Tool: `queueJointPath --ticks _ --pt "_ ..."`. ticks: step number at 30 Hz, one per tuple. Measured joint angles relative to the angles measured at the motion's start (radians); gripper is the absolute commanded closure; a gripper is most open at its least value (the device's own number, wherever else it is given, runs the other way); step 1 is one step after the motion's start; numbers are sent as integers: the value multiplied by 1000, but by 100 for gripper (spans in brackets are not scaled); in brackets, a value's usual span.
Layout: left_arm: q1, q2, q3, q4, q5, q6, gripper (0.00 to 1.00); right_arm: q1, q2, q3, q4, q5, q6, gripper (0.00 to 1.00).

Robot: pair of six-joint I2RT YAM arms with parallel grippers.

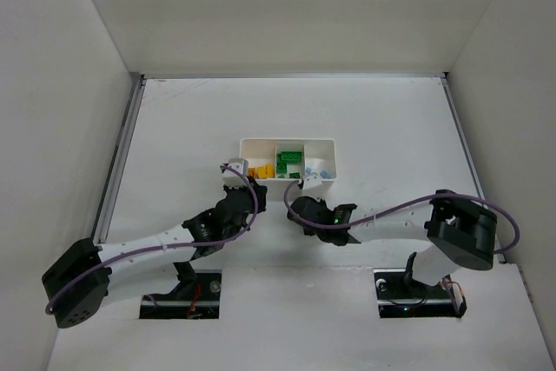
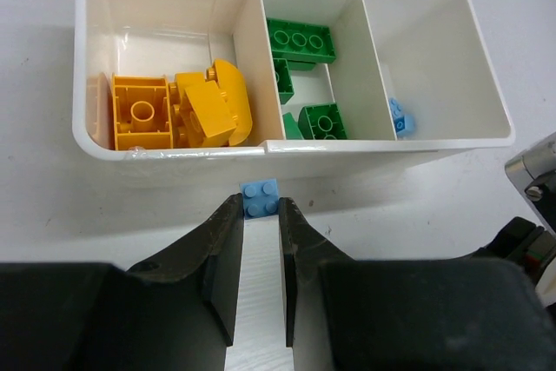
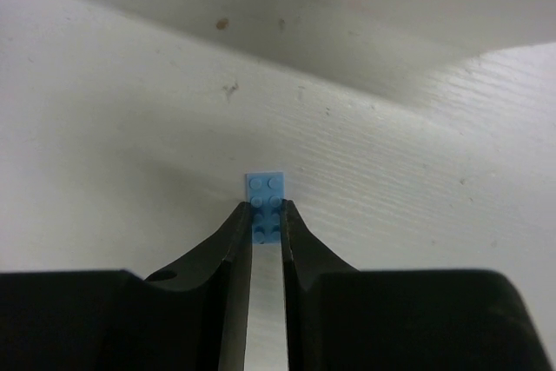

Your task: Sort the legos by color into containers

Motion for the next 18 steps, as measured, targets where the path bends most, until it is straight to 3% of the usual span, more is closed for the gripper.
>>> queueJointPath --ticks 13,18 --pt "-1 -18 13 -20 0 6 87 -9 -325 -24 -92 -11 -8 88" --pt "-8 -14 30 -25 0 8 87 -140 -399 20 -76 -38 -68 88"
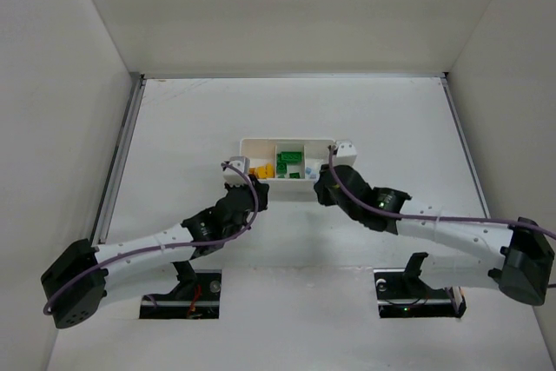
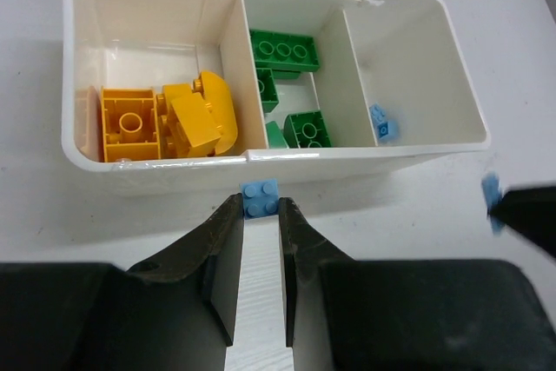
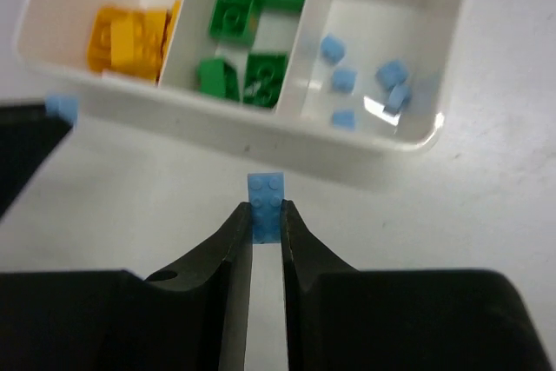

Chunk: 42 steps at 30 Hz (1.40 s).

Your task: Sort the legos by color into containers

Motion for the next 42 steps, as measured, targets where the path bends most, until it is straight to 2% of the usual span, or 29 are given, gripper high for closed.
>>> queueJointPath --ticks 5,11,17,22,28,32,39,42 --pt "-28 13 23 -4 0 0 87 -165 61 71 68 -32 -72 86" --pt "-53 34 53 -3 0 0 87 -268 192 126 151 -79 -119 61" --pt "-55 87 105 -1 0 8 87 -307 193 126 188 -109 -133 58" --pt "-58 183 179 16 7 28 86 -308 106 88 228 -111 -126 58" --pt "-51 381 328 67 49 72 86 -338 -109 -89 288 -86 -74 53" --pt "-35 510 434 87 82 104 84 -388 -188 -196 305 -80 -35 51" --pt "-11 646 562 95 118 142 71 -421 -246 -295 325 -89 8 50" --pt "-1 674 591 94 129 150 59 -423 -261 -307 352 -91 15 49"
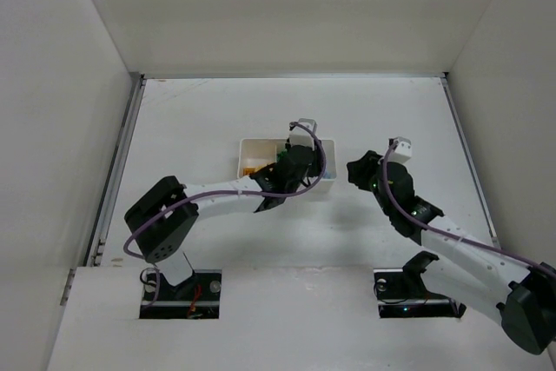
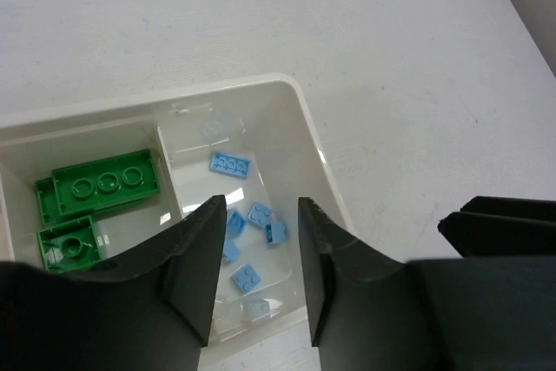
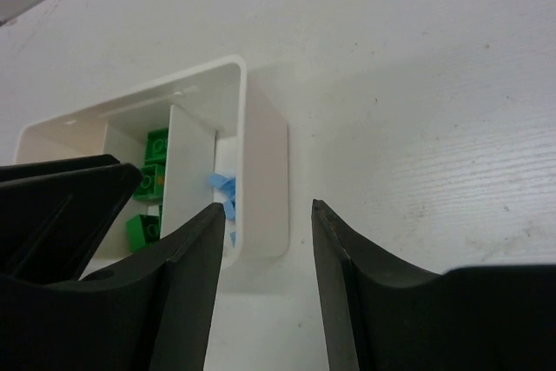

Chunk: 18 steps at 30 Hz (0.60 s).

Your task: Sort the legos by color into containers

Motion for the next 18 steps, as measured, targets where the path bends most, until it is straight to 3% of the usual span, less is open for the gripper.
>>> queueJointPath --ticks 6,8,12,18 --pt "9 6 24 -1 7 8 29 0 -10 -16 38 -3 8 49" --pt "11 -3 22 -8 5 13 0 0 -16 -25 49 -4 11 50" --pt "29 -94 -35 -20 -5 11 0 0 -30 -45 73 -5 11 53" --pt "113 -385 -214 -70 -75 -4 0 0 -43 -82 116 2 23 53"
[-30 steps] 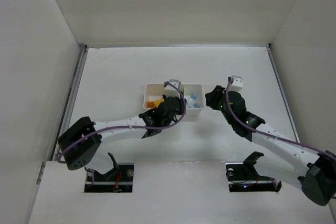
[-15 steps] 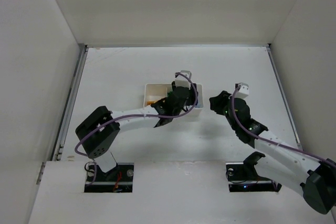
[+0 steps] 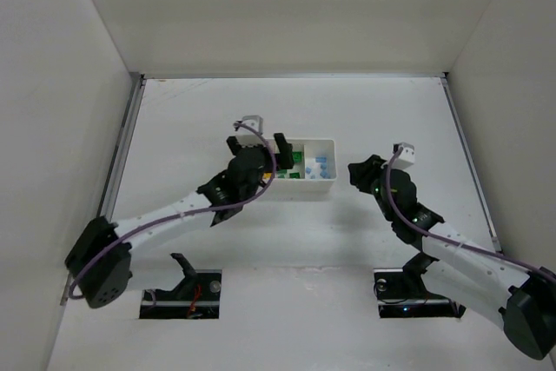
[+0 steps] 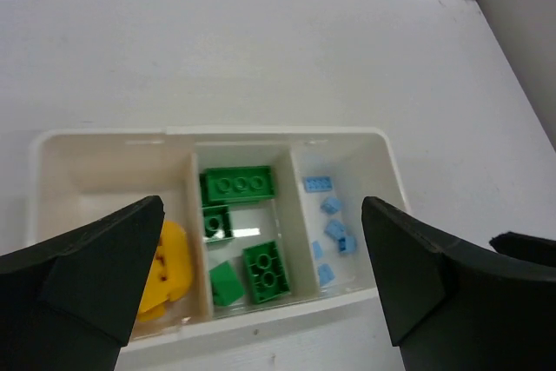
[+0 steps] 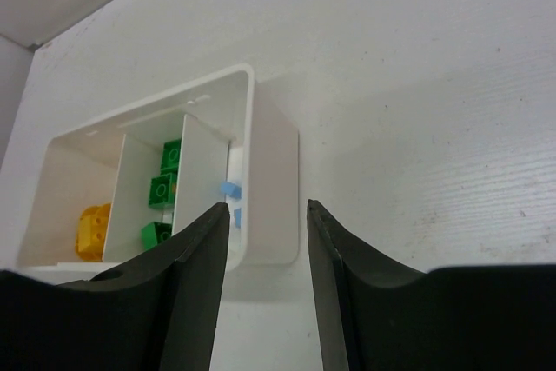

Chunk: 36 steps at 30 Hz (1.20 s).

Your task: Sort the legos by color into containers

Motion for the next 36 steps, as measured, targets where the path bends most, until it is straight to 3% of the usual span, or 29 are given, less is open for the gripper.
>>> queueJointPath --ticks 6,12,21,27,36 --pt "151 -332 -158 -126 -43 -83 0 0 -30 -37 35 -2 14 52" --pt "364 -572 -247 -394 -59 -222 0 1 -75 -54 110 -92 22 46" --pt "595 -634 -294 -713 -36 -323 0 -83 -180 -55 124 -328 102 36" --pt "647 -692 -340 -734 -14 -339 0 -170 -264 -55 122 -394 127 36" --pt "647 -669 -340 -695 21 -338 0 -175 -248 -55 103 -512 198 35"
